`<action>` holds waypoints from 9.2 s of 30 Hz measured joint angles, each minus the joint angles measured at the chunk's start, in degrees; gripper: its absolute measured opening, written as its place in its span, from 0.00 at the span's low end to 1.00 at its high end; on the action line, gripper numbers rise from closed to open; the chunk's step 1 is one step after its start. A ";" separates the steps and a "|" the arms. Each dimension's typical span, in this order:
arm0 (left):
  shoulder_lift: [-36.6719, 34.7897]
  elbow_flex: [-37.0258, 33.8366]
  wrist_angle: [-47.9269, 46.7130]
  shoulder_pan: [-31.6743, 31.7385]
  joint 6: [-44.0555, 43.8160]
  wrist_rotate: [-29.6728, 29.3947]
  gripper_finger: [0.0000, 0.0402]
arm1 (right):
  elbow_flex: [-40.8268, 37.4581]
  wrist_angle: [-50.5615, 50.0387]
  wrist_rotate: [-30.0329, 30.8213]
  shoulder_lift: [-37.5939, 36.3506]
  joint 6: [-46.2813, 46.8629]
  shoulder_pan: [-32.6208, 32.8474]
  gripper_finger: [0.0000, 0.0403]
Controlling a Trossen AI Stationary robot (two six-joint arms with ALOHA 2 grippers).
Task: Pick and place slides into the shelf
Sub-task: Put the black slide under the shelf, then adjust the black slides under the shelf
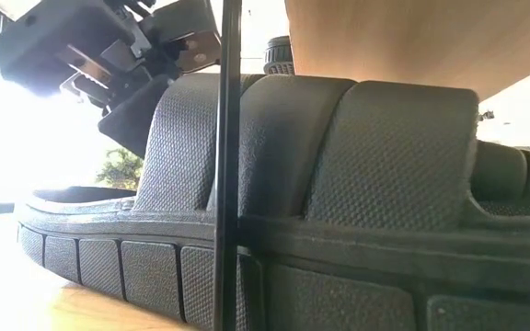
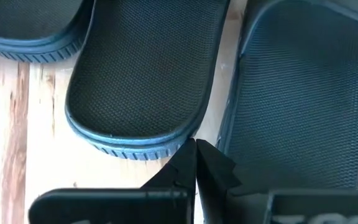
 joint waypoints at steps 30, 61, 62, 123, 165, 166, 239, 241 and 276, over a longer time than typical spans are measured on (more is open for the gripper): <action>-9.81 9.01 -47.43 -2.35 -1.06 -0.97 0.00 | 0.00 -0.21 -0.04 0.00 -0.25 0.02 0.00; -9.99 -6.99 -13.51 -12.87 -16.20 -7.10 0.00 | 0.00 0.37 -0.46 -0.02 -0.46 0.04 0.00; -9.99 -7.00 -13.51 -12.43 -16.09 -6.35 0.00 | 0.00 0.38 -0.44 -0.02 -0.46 0.04 0.00; 6.31 9.68 -5.99 -11.23 -13.57 2.29 0.00 | 0.00 0.68 -1.40 0.00 -0.46 0.02 0.00; 8.00 11.53 -8.66 -11.23 -8.64 3.85 0.00 | 0.00 1.48 -1.29 -0.02 -1.53 -0.01 0.00; 7.99 11.58 -7.66 -11.23 -8.66 3.83 0.00 | 0.00 1.57 -1.40 -0.02 -1.53 0.00 0.00; -1.06 8.94 -28.49 -9.56 -17.65 -7.40 0.00 | -0.83 -4.00 3.41 -0.37 23.51 11.27 0.00; -2.82 6.38 -27.70 -8.04 -19.28 -5.93 0.00 | -2.53 -2.04 3.88 -0.39 28.25 13.18 0.00; -5.45 -10.35 -6.94 13.87 -41.64 15.14 0.00 | -44.59 61.69 22.21 -5.95 54.49 13.86 0.05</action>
